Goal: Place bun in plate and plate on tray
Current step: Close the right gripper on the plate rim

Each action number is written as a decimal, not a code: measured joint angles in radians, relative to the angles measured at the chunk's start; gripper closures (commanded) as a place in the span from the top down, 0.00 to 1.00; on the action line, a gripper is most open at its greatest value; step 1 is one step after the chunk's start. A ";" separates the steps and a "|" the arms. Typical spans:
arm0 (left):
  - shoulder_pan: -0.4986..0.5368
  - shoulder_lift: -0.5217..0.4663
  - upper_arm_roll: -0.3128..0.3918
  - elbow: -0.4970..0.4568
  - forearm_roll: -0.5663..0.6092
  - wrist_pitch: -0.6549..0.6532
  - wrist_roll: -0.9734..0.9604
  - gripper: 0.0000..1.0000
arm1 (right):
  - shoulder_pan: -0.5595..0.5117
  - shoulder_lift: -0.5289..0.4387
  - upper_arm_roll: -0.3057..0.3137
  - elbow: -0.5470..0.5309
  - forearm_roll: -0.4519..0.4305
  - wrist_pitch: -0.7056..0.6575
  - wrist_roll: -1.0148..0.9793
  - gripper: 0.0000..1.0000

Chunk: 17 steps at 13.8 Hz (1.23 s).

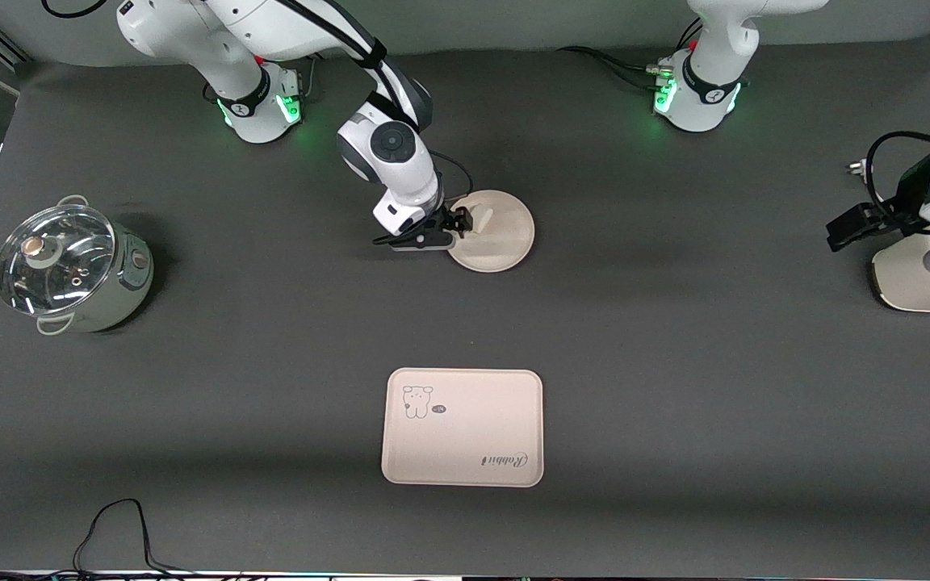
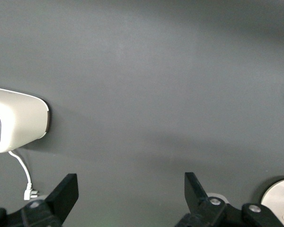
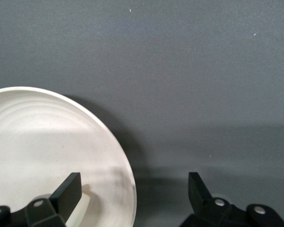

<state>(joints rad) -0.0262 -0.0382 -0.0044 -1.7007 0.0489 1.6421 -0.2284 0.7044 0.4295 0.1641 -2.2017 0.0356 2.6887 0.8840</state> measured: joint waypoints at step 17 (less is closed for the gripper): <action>-0.035 0.086 -0.006 -0.007 -0.018 0.044 0.001 1.00 | -0.004 0.007 -0.006 0.143 -0.002 -0.104 0.075 0.00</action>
<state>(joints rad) -0.0611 0.0482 -0.0103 -1.7073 0.0310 1.6863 -0.2275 0.7005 0.4366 0.1578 -2.0585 0.0339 2.5843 0.9587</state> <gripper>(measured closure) 0.000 0.943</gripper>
